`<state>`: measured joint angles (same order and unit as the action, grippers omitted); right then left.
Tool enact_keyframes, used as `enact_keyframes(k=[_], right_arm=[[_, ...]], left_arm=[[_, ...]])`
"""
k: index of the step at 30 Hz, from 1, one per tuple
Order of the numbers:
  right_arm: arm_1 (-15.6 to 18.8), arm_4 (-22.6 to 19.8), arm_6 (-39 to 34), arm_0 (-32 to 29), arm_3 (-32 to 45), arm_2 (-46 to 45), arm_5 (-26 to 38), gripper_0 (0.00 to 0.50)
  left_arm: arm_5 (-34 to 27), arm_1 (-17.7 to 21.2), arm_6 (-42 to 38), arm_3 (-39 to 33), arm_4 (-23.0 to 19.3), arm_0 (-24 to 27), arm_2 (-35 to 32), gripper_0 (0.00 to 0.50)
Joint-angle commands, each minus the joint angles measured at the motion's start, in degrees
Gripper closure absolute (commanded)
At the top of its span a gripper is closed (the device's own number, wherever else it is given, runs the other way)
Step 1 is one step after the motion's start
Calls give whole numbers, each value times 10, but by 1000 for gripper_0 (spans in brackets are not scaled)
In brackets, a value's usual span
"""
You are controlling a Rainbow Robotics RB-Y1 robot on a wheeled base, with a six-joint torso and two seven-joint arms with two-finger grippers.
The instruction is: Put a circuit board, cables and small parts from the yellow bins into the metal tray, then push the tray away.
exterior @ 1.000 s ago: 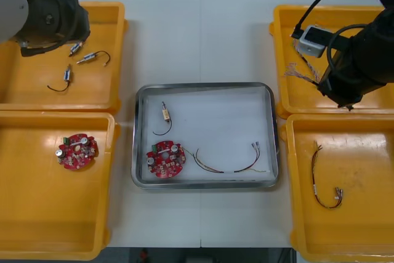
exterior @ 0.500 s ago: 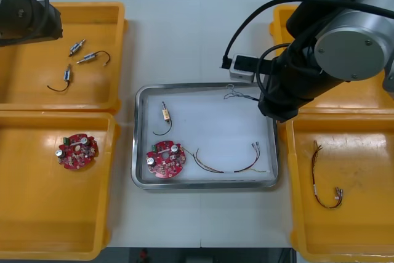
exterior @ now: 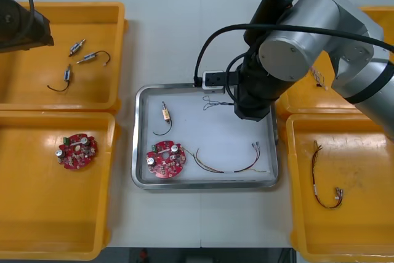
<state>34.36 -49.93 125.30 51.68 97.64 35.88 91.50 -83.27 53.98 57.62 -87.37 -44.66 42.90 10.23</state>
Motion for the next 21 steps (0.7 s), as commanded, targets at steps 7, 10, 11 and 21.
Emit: enact_keyframes(k=[7, 10, 11, 21], right_arm=[[-35, 43, 41, 23, -45, 57, -62, 500], [-36, 40, 44, 23, -47, 63, -62, 500], [-35, 38, 44, 23, -47, 65, -62, 500], [-34, 26, 42, 23, -47, 64, -61, 0]], left_arm=[[65, 25, -12, 31, 1, 24, 34, 0], [81, 24, -11, 45, -3, 24, 50, 0], [88, 24, -11, 50, -3, 24, 58, 0], [152, 14, -5, 80, -2, 23, 110, 0]])
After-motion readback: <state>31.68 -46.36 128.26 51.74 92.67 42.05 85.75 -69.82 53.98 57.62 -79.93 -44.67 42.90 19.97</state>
